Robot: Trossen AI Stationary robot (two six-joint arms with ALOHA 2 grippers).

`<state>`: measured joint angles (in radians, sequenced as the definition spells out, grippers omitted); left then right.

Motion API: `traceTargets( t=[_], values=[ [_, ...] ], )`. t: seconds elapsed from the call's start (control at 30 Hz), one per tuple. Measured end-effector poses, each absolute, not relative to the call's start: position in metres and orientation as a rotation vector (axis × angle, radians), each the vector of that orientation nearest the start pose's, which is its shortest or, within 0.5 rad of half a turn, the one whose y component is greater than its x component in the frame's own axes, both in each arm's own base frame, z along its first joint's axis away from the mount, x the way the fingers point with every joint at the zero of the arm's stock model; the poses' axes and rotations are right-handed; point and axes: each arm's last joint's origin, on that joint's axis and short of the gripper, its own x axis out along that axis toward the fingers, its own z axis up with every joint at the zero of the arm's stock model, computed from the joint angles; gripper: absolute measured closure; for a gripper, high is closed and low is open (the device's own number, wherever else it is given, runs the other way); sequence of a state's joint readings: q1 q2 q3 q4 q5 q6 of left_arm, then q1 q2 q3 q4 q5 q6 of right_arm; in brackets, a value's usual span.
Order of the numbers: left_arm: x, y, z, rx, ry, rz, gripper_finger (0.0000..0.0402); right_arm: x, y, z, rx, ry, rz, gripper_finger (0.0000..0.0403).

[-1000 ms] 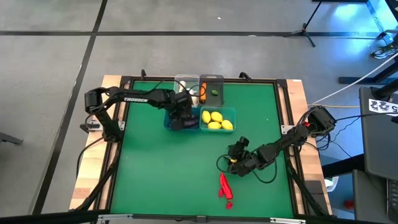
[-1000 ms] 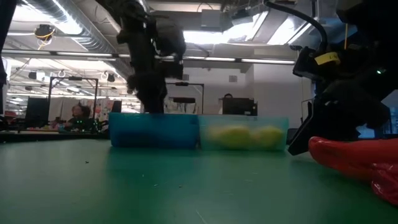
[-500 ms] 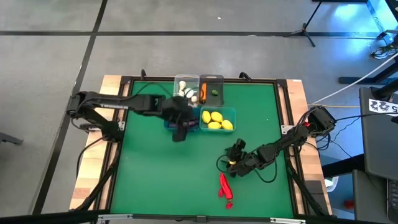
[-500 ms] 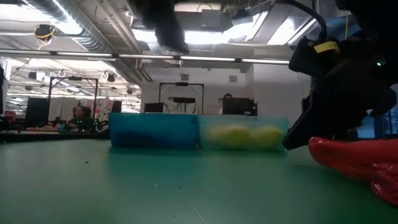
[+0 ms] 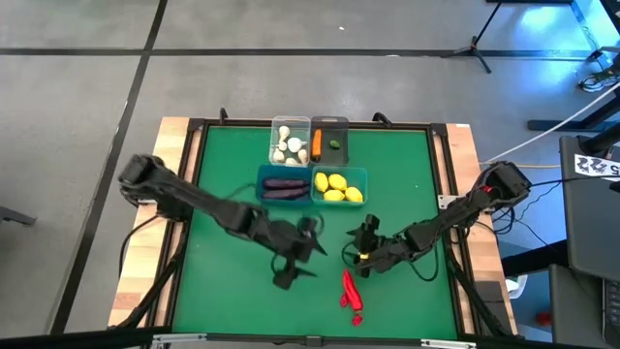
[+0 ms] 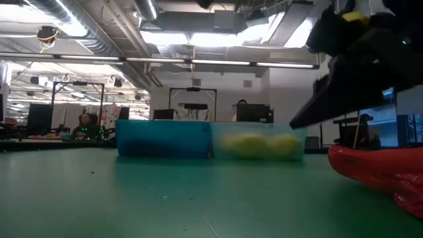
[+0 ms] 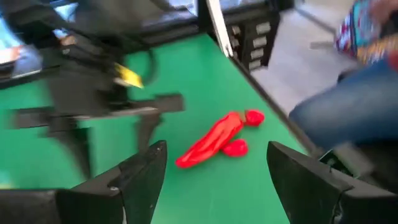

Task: Sort produce into baskets
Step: Put the red chili pepper into the black bin

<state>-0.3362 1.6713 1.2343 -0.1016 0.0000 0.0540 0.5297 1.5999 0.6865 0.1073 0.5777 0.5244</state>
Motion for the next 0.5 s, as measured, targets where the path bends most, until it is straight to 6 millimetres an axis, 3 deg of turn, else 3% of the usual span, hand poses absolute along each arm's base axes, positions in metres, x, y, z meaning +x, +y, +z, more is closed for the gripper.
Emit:
traceTargets(
  t=[0.13, 0.27, 0.37, 0.5],
  values=[
    [0.376, -0.142, 0.225, 0.258, 0.534, -0.388, 0.0128, 0.255, 0.130, 0.154, 0.021, 0.620, -0.216, 0.0123],
    [0.390, -0.145, 0.187, 0.277, 0.577, -0.394, 0.0128, 0.247, 0.124, 0.171, -0.028, 0.590, -0.246, 0.0123],
    [0.399, -0.142, 0.174, 0.294, 0.558, -0.397, 0.0128, 0.240, 0.119, 0.191, -0.034, 0.530, -0.277, 0.0123],
    [0.408, -0.134, 0.169, 0.319, 0.492, -0.464, 0.0128, 0.229, 0.111, 0.220, -0.041, 0.432, -0.287, 0.0123]
  ],
)
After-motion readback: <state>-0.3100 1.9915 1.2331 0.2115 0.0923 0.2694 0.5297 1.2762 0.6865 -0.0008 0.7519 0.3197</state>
